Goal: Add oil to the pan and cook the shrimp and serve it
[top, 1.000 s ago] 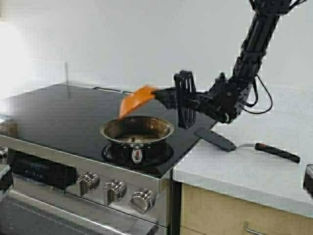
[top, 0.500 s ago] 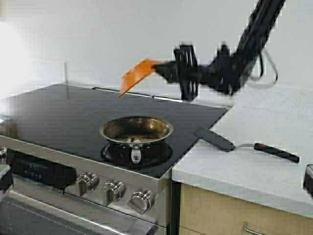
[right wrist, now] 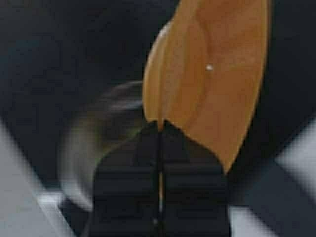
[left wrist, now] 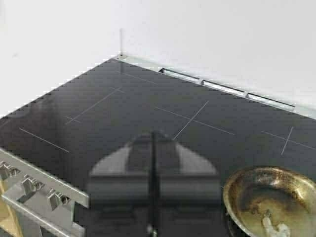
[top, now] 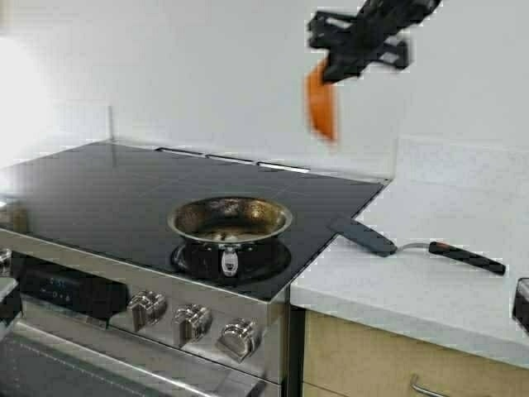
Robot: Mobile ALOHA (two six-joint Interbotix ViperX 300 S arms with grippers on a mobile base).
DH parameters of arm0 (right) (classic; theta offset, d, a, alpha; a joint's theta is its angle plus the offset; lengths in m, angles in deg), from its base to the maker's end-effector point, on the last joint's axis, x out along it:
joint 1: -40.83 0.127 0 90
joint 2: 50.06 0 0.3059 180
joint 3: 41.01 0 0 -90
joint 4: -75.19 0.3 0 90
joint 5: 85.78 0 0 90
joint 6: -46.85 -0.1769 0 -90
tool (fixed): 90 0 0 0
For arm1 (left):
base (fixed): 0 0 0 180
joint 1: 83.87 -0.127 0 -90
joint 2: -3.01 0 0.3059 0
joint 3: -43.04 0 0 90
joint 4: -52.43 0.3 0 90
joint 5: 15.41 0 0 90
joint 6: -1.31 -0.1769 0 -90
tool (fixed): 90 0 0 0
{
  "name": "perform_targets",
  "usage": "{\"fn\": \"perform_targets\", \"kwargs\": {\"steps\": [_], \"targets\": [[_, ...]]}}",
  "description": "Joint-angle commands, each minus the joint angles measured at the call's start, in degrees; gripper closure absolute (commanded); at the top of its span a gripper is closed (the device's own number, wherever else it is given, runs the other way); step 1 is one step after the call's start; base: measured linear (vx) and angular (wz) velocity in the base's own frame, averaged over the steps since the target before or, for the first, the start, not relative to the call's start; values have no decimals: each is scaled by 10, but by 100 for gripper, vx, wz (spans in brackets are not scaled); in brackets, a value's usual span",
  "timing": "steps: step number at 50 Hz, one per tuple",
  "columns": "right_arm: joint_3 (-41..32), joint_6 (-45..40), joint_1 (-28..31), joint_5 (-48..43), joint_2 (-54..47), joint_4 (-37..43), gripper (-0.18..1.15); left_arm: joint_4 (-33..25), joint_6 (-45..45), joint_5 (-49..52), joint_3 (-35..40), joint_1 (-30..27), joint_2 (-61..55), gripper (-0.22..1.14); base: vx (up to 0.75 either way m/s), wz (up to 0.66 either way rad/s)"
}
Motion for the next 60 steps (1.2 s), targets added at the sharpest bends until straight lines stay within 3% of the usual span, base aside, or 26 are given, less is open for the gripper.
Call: {"fn": "perform_targets", "kwargs": {"steps": [1,8,16,23,45,60], "targets": [[29,8,1,120,67,-66,91,-1,1,-4,7,-1,-2,89,0,0],[40,81,1,258,79,-72,91,-1,1,-3,6,0,-2,89,0,0],[14,294,-11,425,50,-42,91,-1,1,-3,6,0,-2,89,0,0],[-14,431,-62,468,20,5,91,-1,1,-3,6,0,-2,89,0,0],[16,498,-287,403,-33,5,91,-1,1,-4,5,0,-2,89,0,0],[-12,469,-319,419,-146,4,91,-1,1,-4,5,0,-3,89,0,0]]}}
